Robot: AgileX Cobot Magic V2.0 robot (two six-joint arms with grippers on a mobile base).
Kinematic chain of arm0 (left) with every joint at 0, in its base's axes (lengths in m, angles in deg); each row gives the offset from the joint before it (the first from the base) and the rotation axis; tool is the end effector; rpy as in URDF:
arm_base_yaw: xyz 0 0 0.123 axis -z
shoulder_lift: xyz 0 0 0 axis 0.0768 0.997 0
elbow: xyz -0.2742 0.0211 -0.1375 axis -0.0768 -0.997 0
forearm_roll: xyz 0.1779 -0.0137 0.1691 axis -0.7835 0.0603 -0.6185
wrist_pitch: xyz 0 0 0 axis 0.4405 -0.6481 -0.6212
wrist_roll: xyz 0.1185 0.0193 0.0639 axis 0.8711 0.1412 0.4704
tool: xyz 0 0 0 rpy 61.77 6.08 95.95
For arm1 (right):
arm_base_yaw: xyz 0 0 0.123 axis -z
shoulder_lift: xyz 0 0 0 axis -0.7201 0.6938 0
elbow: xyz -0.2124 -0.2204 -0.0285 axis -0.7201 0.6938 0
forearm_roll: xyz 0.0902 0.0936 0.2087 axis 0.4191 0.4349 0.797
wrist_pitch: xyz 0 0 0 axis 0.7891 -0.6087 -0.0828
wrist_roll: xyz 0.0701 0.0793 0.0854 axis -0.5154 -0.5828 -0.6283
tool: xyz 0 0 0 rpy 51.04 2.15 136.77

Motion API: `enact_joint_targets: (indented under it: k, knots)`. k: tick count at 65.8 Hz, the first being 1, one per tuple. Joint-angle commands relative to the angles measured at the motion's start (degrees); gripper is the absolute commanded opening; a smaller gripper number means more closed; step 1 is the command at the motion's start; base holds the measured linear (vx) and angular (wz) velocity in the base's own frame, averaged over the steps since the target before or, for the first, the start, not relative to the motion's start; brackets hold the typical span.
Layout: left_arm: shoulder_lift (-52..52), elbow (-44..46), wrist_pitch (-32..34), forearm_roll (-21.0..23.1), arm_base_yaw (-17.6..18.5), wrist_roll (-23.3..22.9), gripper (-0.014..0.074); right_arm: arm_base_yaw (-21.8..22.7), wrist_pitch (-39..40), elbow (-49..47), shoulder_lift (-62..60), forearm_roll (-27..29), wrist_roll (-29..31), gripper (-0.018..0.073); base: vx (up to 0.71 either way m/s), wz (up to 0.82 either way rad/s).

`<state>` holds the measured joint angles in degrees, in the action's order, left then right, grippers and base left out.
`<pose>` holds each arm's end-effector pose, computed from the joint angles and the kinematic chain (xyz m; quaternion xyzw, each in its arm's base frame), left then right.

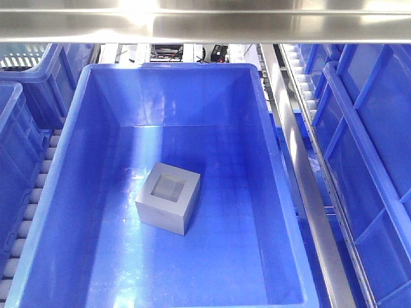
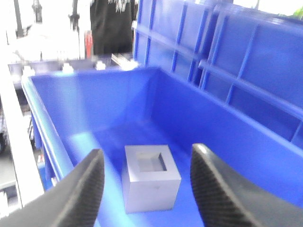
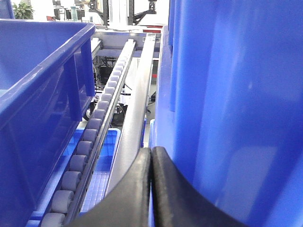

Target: Sort gray base to blue bin

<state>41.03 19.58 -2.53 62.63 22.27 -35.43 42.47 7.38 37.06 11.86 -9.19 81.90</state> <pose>0.0556 -0.0363 0.2901 0.1407 0.6975 -0.2220 0.6666 0.0730 0.0043 0.1907 -0.0349 0.7228 0.0082 0.6901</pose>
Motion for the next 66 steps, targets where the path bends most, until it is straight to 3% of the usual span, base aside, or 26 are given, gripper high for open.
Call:
enact_joint_targets:
  k: [1,18,25,33,66]
  knots:
    - [-0.9,0.9,3.7,0.3,0.4,0.0,0.0398,0.0,4.4,0.8,-0.7,-0.6,0.3,-0.0009,0.0,0.0]
    - [-0.7,0.9,3.9,0.3,0.4,0.0,0.036,0.0,4.4,0.8,-0.7,-0.6,0.3,-0.0009,0.0,0.0]
    - [-0.7,0.9,3.9,0.3,0.4,0.0,0.023,0.0,4.4,0.8,-0.7,-0.6,0.3,-0.0009,0.0,0.0]
    - [-0.7,0.9,4.1,0.3,0.4,0.0,-0.0003,0.0,4.4,0.8,-0.7,-0.6,0.3,-0.0009,0.0,0.0]
    - [-0.7,0.9,3.7,0.3,0.4,0.0,-0.0006,0.0,4.4,0.8,-0.7,-0.6,0.3,-0.0009,0.0,0.0]
